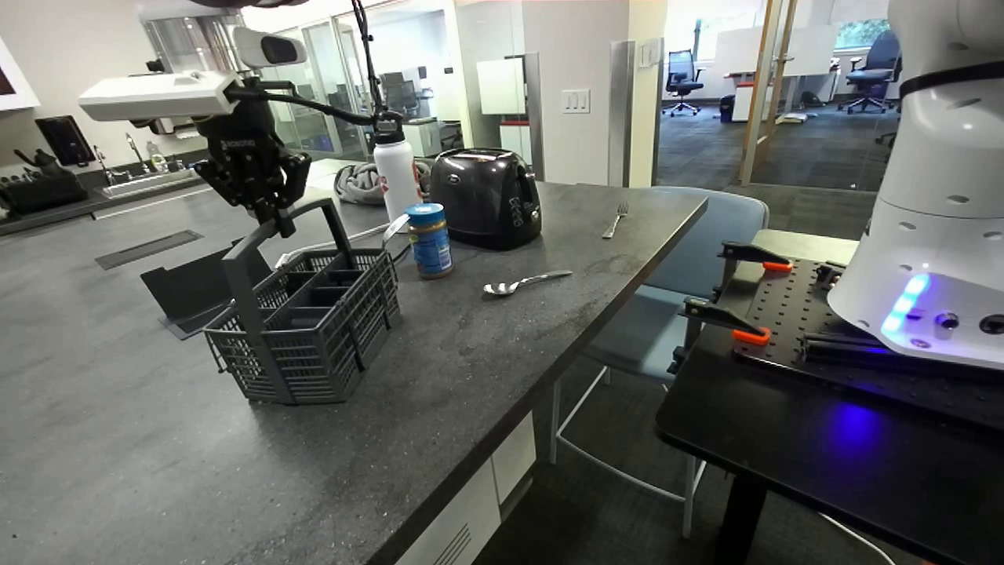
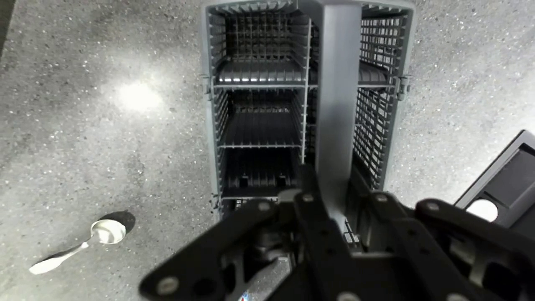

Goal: Move the grey cutlery holder to the left

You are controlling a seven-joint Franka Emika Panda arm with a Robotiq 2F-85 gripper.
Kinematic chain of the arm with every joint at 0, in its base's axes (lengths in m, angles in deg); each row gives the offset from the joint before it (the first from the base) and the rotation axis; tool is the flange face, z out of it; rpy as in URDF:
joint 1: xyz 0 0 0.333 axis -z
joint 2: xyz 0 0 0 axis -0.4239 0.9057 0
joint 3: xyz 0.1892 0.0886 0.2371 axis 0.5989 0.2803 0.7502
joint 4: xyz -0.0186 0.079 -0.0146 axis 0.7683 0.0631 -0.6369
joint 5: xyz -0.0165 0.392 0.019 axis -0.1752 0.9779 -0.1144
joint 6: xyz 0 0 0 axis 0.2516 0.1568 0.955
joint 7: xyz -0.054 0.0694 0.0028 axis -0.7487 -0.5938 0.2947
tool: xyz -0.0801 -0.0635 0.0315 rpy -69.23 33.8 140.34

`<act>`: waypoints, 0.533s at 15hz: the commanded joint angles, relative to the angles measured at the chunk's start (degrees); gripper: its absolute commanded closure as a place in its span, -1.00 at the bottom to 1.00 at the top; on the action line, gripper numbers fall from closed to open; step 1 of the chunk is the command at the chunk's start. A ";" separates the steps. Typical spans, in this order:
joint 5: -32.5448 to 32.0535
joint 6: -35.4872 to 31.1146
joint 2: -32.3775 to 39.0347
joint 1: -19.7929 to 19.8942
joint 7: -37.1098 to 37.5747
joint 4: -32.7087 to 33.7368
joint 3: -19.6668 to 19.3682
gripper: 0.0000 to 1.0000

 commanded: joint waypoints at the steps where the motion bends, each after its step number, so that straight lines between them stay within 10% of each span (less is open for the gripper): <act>1: -0.30 2.70 -0.77 -1.23 -1.33 1.64 -0.30 0.84; 8: -2.06 4.83 -5.22 -1.13 -11.94 -1.33 2.37 0.84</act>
